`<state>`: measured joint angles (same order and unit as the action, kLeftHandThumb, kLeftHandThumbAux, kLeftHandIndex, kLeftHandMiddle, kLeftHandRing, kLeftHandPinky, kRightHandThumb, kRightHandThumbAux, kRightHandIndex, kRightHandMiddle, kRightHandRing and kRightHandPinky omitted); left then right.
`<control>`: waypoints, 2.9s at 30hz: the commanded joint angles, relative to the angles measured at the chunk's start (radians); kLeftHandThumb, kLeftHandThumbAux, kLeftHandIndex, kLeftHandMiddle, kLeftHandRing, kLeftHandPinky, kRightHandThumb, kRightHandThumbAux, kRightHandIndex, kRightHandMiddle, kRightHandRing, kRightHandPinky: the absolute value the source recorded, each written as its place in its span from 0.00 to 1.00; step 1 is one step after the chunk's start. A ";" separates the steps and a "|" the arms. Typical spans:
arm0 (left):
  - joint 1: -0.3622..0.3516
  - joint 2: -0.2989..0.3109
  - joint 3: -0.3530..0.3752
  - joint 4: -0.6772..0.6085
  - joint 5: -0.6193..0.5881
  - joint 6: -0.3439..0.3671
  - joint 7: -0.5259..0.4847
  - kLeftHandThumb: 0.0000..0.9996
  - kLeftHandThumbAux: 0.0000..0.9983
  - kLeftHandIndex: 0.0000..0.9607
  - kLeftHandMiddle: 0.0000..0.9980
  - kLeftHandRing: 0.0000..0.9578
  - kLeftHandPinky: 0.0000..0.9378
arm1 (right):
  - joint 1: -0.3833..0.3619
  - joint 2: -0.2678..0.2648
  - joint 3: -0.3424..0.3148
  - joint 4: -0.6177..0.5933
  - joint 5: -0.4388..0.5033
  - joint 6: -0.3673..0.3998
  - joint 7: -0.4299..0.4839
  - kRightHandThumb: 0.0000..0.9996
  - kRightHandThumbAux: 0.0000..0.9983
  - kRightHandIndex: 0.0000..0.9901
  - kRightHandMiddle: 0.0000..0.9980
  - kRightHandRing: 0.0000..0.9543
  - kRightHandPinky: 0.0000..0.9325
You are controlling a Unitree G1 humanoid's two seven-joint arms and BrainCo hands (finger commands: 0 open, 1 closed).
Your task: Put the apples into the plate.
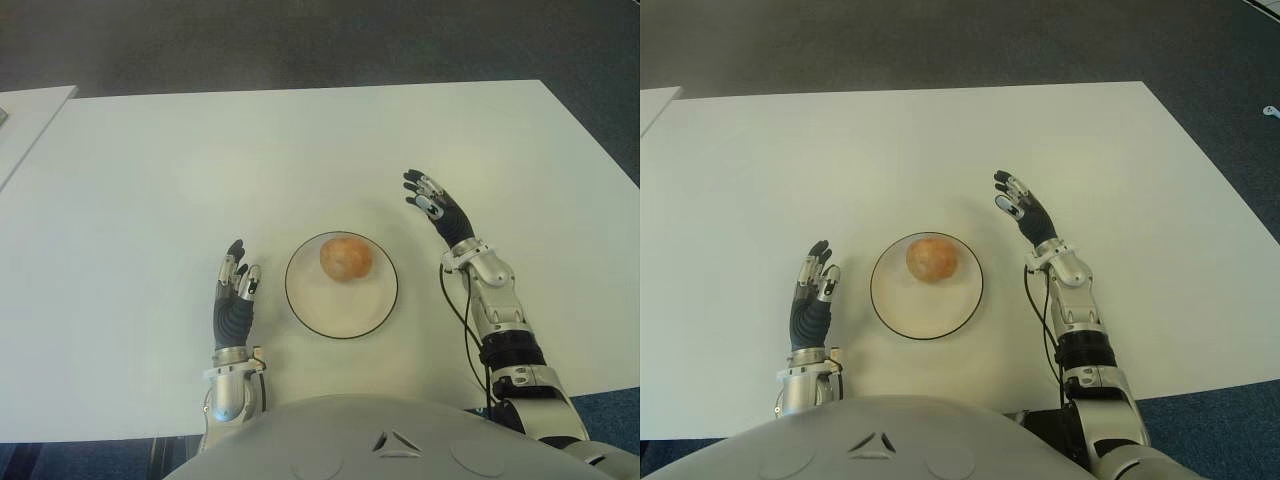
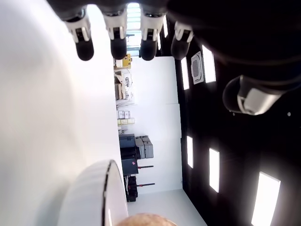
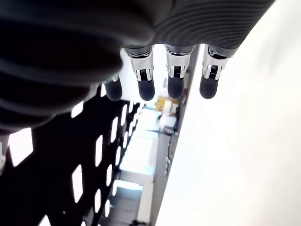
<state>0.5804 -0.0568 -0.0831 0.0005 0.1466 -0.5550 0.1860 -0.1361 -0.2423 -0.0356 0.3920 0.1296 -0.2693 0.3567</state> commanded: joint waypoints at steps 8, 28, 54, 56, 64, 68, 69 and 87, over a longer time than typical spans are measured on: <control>0.033 0.010 0.021 -0.001 0.025 -0.032 0.006 0.03 0.37 0.00 0.00 0.00 0.02 | 0.126 0.045 -0.036 -0.052 0.068 -0.047 0.053 0.16 0.42 0.09 0.04 0.00 0.00; 0.065 -0.051 0.013 0.128 0.085 -0.142 0.098 0.04 0.38 0.00 0.00 0.00 0.02 | 0.245 0.109 -0.028 0.003 0.066 -0.098 0.051 0.13 0.45 0.11 0.11 0.06 0.06; -0.028 -0.068 0.049 0.247 0.052 -0.049 0.123 0.08 0.45 0.00 0.00 0.00 0.01 | 0.334 0.208 0.007 -0.021 0.002 -0.136 -0.088 0.11 0.43 0.01 0.04 0.01 0.03; -0.034 -0.077 0.040 0.248 0.043 -0.047 0.120 0.08 0.46 0.00 0.00 0.00 0.01 | 0.328 0.212 0.008 -0.011 0.005 -0.138 -0.088 0.11 0.44 0.01 0.05 0.02 0.04; -0.038 -0.104 0.011 0.258 -0.006 -0.073 0.114 0.09 0.52 0.00 0.00 0.00 0.04 | 0.314 0.224 0.001 0.033 0.029 -0.154 -0.073 0.13 0.47 0.05 0.09 0.05 0.06; -0.031 -0.106 0.000 0.258 -0.024 -0.079 0.113 0.09 0.53 0.00 0.00 0.00 0.04 | 0.318 0.229 -0.003 0.040 0.034 -0.165 -0.073 0.13 0.48 0.04 0.09 0.06 0.05; -0.030 -0.108 -0.004 0.261 -0.037 -0.087 0.107 0.09 0.53 0.00 0.00 0.00 0.04 | 0.321 0.234 -0.003 0.041 0.033 -0.169 -0.077 0.13 0.48 0.04 0.09 0.06 0.05; -0.111 -0.118 0.000 0.422 -0.069 -0.300 0.120 0.14 0.51 0.03 0.02 0.02 0.04 | 0.327 0.274 -0.002 0.063 0.011 -0.181 -0.145 0.15 0.46 0.00 0.07 0.05 0.03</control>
<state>0.5048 -0.0906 -0.0695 0.2757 0.0795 -0.8847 0.2984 0.1291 -0.0045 -0.0458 0.3512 0.1434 -0.4919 0.2245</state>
